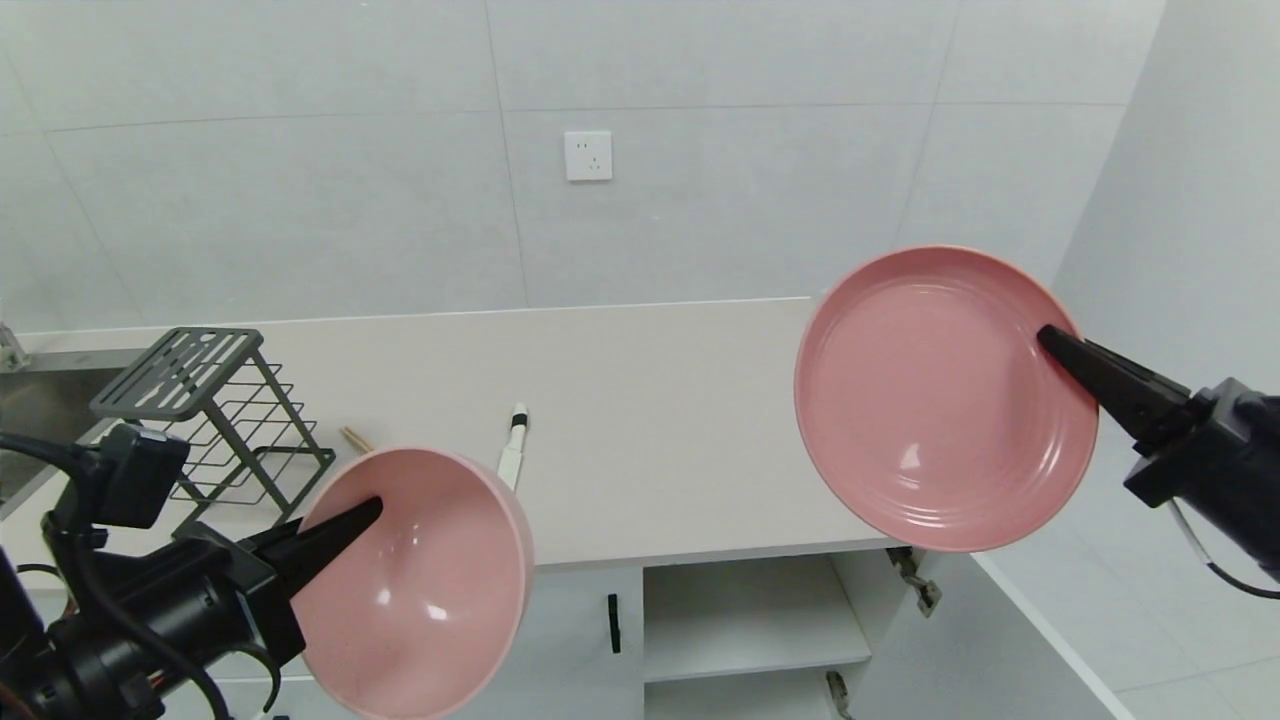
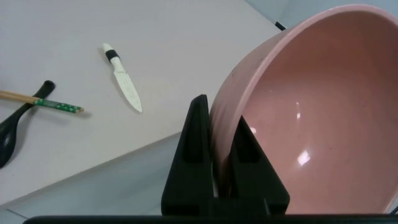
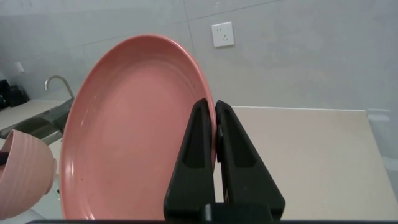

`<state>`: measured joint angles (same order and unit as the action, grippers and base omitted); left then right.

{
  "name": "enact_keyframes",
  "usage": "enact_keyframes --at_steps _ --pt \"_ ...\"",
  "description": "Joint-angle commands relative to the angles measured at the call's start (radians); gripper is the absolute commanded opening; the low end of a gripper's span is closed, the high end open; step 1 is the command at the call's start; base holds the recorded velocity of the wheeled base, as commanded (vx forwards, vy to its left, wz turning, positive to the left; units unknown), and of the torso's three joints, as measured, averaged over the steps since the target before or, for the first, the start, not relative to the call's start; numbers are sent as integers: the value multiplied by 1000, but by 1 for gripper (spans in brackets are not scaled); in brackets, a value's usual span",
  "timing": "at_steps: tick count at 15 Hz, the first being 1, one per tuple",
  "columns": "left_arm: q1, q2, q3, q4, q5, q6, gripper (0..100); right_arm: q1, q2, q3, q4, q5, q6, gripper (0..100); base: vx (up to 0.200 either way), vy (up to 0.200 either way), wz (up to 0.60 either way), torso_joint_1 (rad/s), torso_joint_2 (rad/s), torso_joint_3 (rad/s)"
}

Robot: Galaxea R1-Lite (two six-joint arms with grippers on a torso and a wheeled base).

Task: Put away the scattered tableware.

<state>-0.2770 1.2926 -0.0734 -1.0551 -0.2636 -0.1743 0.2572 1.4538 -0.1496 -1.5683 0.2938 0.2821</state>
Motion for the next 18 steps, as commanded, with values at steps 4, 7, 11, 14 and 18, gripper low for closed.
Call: enact_keyframes --at_steps 4,7,11,14,18 --pt "-1 -7 7 -2 0 21 0 2 2 4 -3 1 0 0 0 0 0 -73 154 72" --pt "1 -13 9 -2 0 36 0 5 3 8 -3 1 0 0 0 0 0 -196 416 194" --pt "1 -13 9 -2 0 36 0 7 2 7 -3 1 0 0 0 0 0 -262 527 257" --pt "1 -12 9 -2 0 36 0 8 11 15 -3 1 -58 0 0 0 0 -93 183 87" --pt "2 -12 9 0 0 36 0 8 22 19 -3 1 -69 0 0 0 -450 -15 30 14"
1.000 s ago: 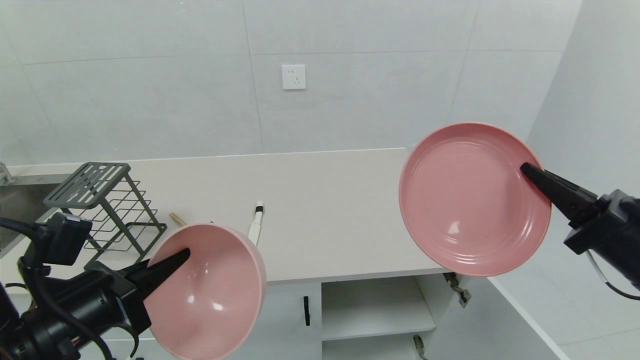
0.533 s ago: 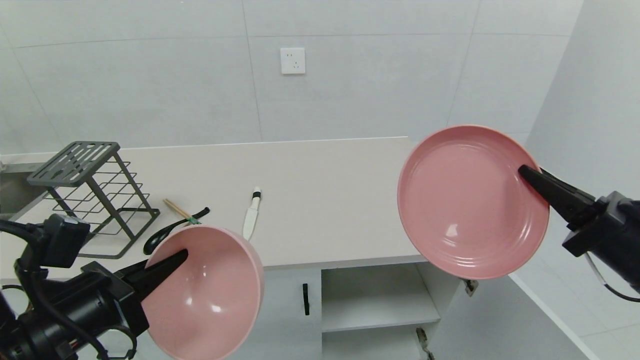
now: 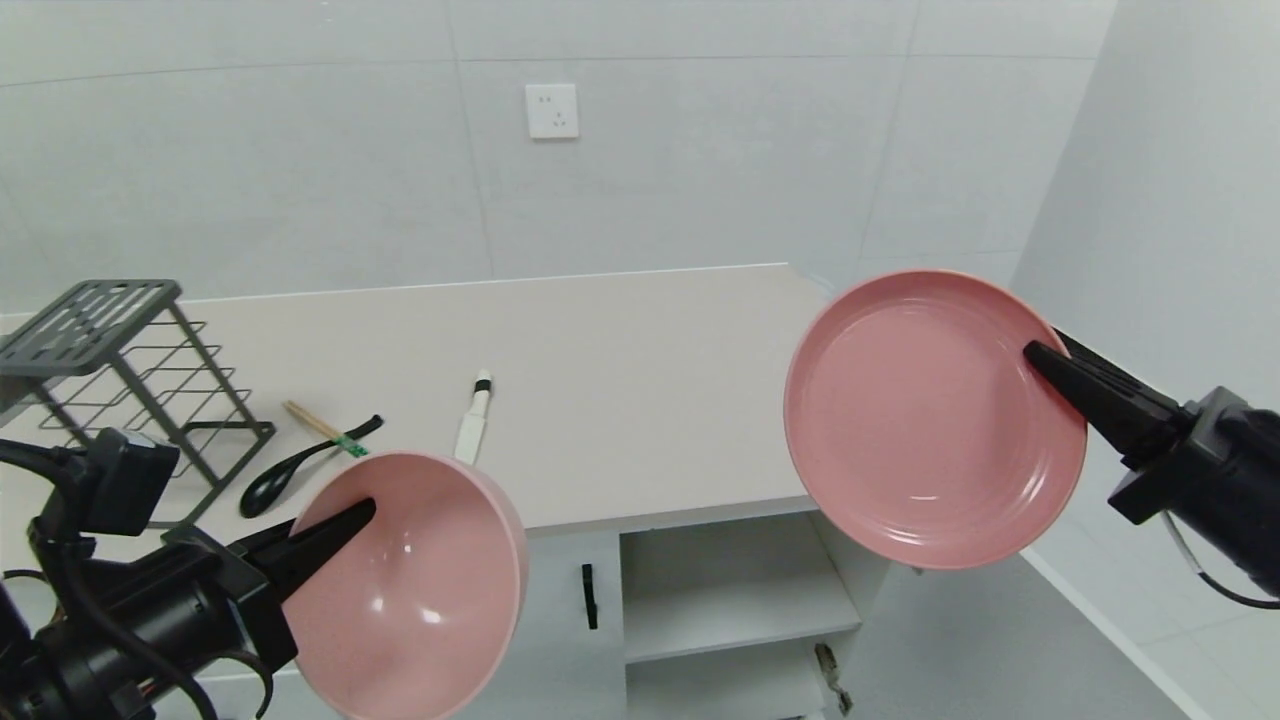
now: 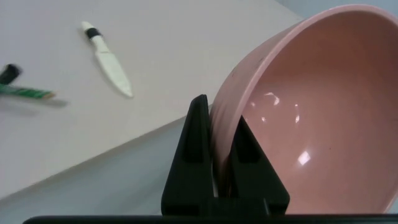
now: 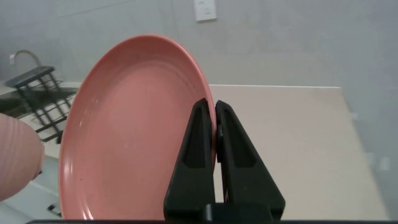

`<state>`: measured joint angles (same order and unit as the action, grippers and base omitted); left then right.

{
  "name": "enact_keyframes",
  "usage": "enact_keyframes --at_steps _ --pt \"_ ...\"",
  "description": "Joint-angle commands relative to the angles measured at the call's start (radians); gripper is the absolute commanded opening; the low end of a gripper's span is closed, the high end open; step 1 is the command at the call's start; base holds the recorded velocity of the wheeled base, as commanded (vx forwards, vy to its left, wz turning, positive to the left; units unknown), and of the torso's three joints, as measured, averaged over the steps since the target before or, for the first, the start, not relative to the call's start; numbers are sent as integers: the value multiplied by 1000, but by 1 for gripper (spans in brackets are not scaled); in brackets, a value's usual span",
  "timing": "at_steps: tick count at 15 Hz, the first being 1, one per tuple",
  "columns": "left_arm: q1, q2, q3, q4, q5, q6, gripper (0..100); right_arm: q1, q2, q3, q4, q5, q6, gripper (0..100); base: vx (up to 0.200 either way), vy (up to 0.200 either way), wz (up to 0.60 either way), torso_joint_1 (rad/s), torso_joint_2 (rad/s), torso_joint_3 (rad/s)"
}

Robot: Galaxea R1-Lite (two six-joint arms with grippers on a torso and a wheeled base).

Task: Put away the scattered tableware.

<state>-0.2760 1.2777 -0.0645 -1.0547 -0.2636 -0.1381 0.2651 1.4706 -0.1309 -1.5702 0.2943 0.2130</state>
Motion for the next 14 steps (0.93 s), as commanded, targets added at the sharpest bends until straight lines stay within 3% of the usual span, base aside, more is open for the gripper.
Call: enact_keyframes --at_steps 1,7,14 --pt "0 3 0 -1 0 0 0 0 4 0 -1 0 -1 0 0 0 0 0 0 0" --pt "1 2 0 -1 0 0 0 0 10 2 -1 0 -7 0 0 0 0 -10 24 9" --pt "6 2 -1 -2 0 0 0 2 10 0 -1 0 -7 0 0 0 0 -201 394 193"
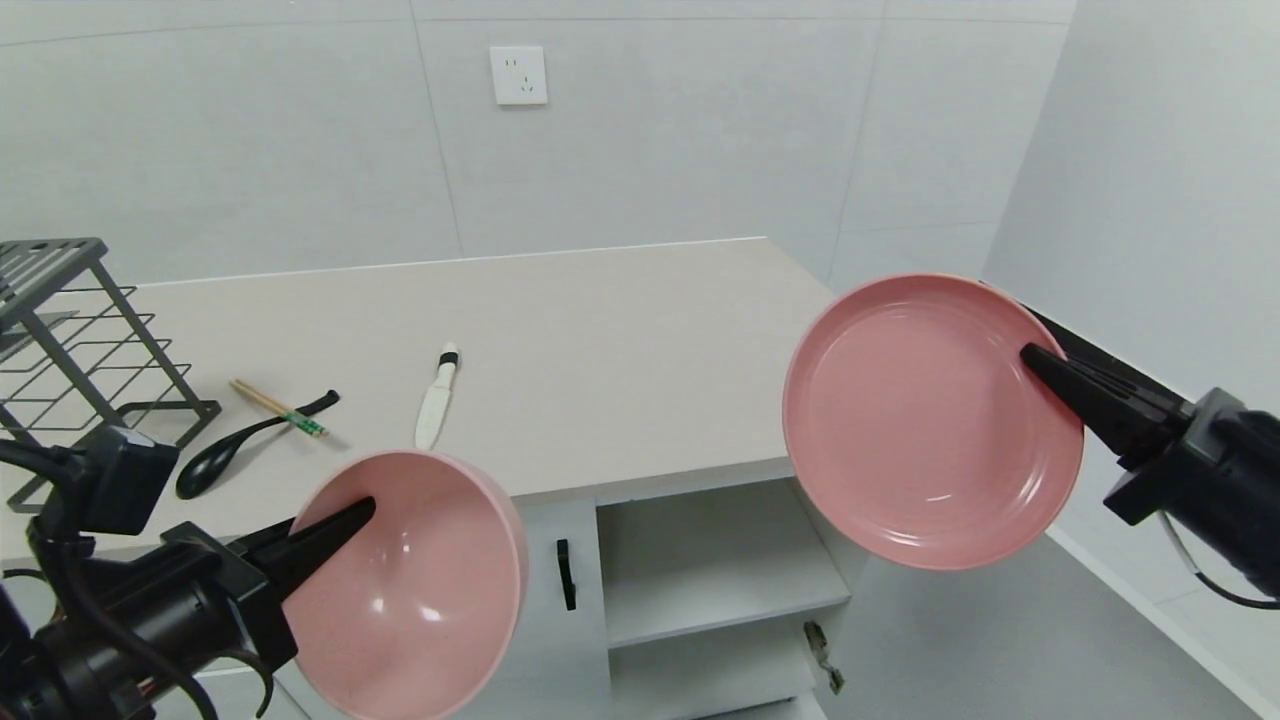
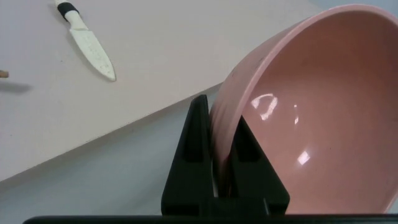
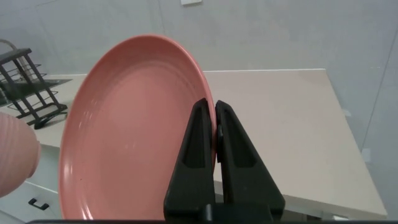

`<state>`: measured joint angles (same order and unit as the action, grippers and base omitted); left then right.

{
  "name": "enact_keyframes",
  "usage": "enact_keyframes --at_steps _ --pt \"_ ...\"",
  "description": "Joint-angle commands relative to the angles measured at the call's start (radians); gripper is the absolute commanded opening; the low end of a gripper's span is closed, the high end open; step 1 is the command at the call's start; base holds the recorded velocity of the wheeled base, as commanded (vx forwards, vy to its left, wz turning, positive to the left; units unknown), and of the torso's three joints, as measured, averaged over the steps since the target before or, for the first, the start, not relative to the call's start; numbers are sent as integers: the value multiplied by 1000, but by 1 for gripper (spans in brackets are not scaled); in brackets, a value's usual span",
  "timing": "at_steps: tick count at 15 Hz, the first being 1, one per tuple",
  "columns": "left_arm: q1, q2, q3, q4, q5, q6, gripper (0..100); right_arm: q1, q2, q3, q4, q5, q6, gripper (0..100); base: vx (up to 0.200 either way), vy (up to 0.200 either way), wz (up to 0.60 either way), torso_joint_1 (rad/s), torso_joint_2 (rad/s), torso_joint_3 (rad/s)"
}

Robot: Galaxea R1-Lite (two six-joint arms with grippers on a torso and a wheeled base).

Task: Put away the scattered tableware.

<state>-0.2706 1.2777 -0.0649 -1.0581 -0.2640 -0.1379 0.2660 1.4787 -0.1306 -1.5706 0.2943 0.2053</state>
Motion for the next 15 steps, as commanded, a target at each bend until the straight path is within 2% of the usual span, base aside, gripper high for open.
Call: enact_keyframes --at_steps 1,15 --pt "2 2 -3 1 0 0 0 1 2 0 0 0 0 0 0 0 0 -178 334 173" --pt "4 -14 -1 3 2 7 0 18 17 19 0 0 -1 0 0 0 0 -201 393 181"
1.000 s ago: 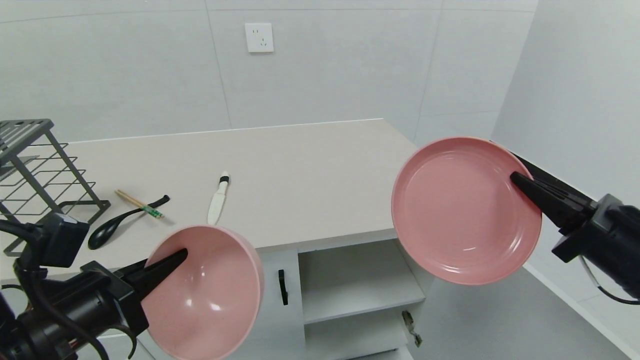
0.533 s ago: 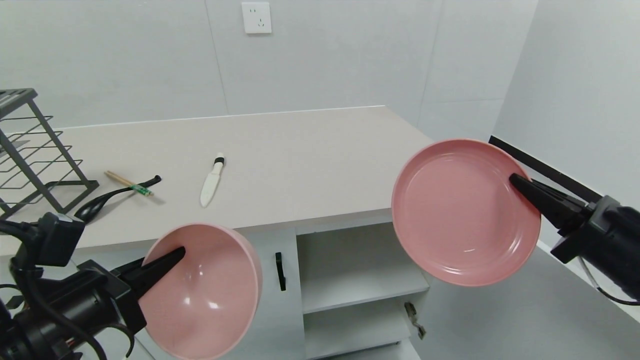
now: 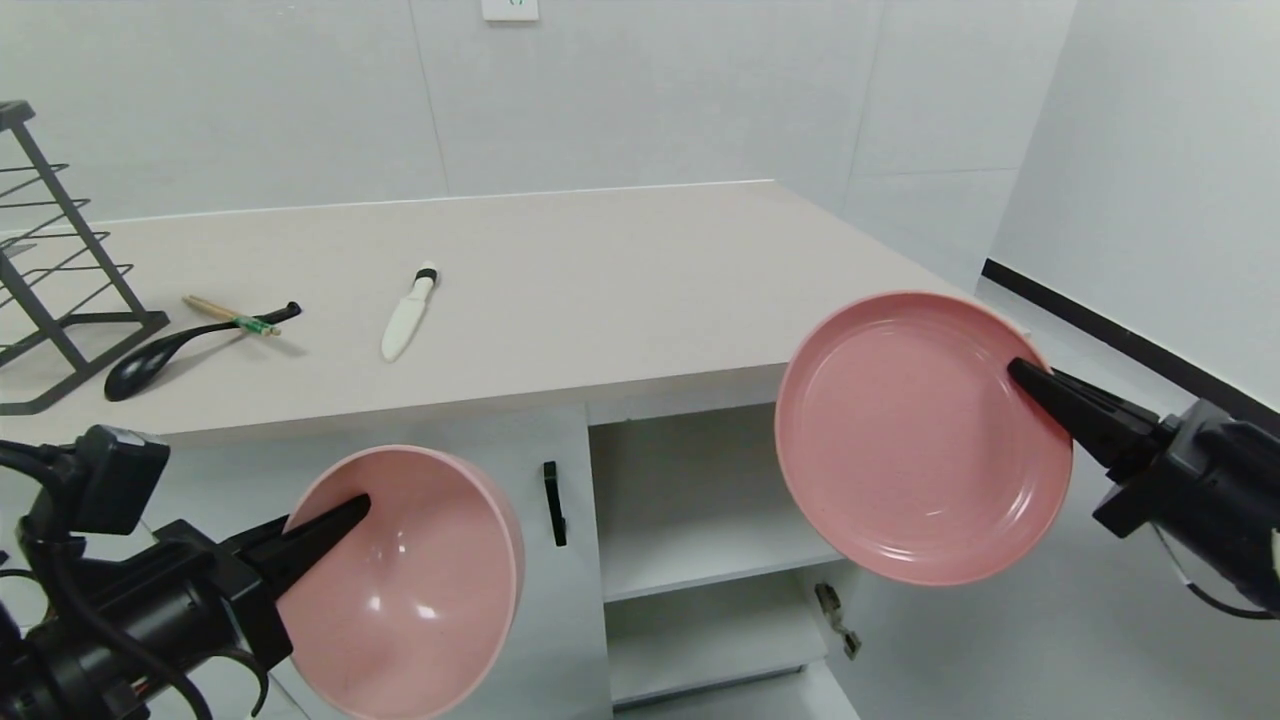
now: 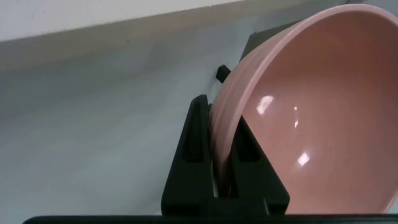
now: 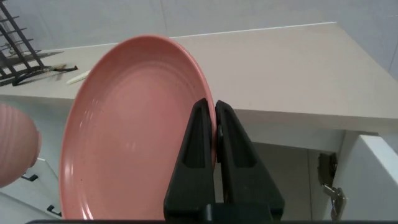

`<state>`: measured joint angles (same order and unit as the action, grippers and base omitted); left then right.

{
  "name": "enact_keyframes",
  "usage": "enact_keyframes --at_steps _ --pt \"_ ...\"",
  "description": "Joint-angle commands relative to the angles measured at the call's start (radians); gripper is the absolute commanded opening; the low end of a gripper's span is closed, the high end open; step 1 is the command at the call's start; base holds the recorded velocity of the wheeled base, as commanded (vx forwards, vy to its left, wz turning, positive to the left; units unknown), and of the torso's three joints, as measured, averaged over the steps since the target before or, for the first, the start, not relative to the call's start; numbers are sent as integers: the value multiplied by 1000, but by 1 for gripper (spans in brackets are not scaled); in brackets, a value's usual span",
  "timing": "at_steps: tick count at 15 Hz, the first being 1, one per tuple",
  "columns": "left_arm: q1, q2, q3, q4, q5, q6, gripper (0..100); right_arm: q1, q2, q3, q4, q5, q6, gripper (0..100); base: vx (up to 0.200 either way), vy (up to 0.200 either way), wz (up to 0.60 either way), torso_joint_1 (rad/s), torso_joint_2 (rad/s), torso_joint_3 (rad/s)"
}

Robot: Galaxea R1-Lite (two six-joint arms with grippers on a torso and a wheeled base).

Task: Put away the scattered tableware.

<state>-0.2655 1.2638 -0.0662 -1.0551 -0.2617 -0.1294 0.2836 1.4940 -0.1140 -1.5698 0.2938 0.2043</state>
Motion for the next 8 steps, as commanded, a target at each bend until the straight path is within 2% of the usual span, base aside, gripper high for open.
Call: enact_keyframes --at_steps 1,8 --pt "-1 2 0 1 -1 1 0 0 5 5 -1 1 0 0 0 0 0 -178 281 124" --pt "15 -1 -1 -2 -1 2 0 6 63 42 -1 1 -78 0 0 0 0 -133 205 91"
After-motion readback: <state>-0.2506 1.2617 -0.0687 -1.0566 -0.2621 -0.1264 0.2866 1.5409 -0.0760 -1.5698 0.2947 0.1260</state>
